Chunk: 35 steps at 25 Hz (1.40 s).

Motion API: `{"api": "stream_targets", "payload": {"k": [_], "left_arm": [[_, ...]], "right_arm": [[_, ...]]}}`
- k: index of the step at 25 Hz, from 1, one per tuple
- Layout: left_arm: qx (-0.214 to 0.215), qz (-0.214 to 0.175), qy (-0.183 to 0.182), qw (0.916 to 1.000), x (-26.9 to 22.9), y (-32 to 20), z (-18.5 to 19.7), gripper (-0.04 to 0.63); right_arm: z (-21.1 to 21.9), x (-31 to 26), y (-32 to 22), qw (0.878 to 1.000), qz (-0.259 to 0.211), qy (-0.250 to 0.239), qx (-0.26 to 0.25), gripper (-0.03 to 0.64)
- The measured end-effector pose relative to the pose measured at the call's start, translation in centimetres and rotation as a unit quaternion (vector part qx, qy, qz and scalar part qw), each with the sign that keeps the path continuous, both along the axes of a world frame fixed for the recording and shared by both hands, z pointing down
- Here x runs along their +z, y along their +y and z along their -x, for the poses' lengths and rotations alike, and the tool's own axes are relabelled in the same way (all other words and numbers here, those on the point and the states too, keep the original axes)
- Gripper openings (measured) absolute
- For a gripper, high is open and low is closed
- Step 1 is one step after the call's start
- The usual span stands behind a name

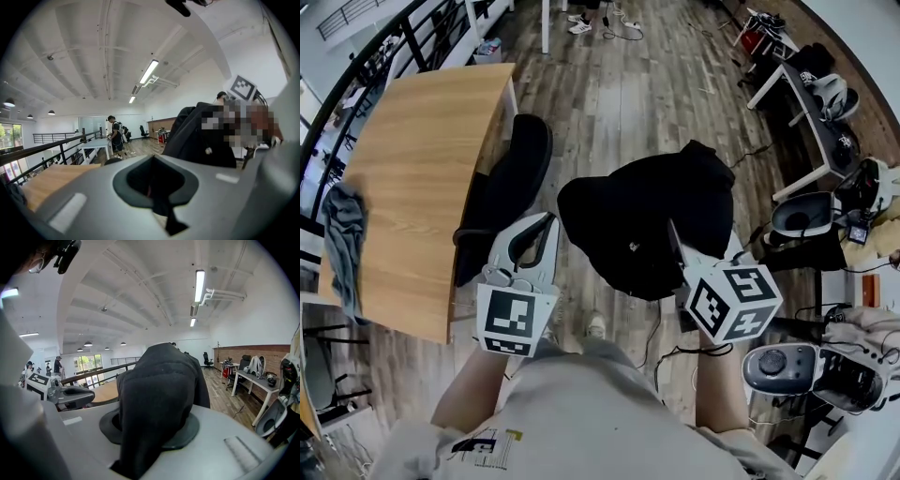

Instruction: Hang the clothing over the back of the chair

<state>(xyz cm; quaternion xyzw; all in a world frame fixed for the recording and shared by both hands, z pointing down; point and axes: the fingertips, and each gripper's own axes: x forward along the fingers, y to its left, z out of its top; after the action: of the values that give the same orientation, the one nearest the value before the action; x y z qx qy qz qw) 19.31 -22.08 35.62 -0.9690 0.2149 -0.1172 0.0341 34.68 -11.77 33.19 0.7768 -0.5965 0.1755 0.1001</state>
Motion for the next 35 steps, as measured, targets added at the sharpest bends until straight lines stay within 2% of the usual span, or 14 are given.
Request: {"api": "stream_targets", "payload": {"k": [5, 10, 15, 20, 25, 30, 35], "left_arm": [[-0.004, -0.001, -0.001, 1.0000, 0.0, 0.3, -1.2, 0.000], [-0.017, -0.004, -0.001, 0.9998, -0.4, -0.5, -0.6, 0.000], [-0.034, -0.013, 0.002, 0.9993, -1.5, -1.7, 1.0, 0.000], [-0.057, -0.036, 0.012, 0.9976, -3.7, -3.4, 3.3, 0.000], [-0.088, -0.055, 0.028, 0.9942, -6.6, -5.9, 6.4, 0.000], [-0.116, -0.074, 0.032, 0.9899, -8.5, -7.8, 9.8, 0.000], [-0.144, -0.073, 0.037, 0.9862, -9.0, -9.5, 13.9, 0.000]], "right_arm": [[-0.8, 0.5, -0.3, 1.000, 0.007, -0.001, -0.011, 0.100], [-1.7, 0.6, -1.4, 1.000, -0.001, -0.026, -0.001, 0.100], [-1.1, -1.1, -3.8, 0.998, -0.029, -0.053, -0.006, 0.100], [0.6, -5.3, -6.7, 0.995, -0.079, -0.055, -0.025, 0.101], [4.1, -10.1, -10.1, 0.990, -0.116, -0.032, -0.067, 0.103], [9.3, -12.5, -14.1, 0.985, -0.115, -0.013, -0.128, 0.104], [14.5, -13.7, -18.2, 0.979, -0.116, -0.002, -0.171, 0.106]]}}
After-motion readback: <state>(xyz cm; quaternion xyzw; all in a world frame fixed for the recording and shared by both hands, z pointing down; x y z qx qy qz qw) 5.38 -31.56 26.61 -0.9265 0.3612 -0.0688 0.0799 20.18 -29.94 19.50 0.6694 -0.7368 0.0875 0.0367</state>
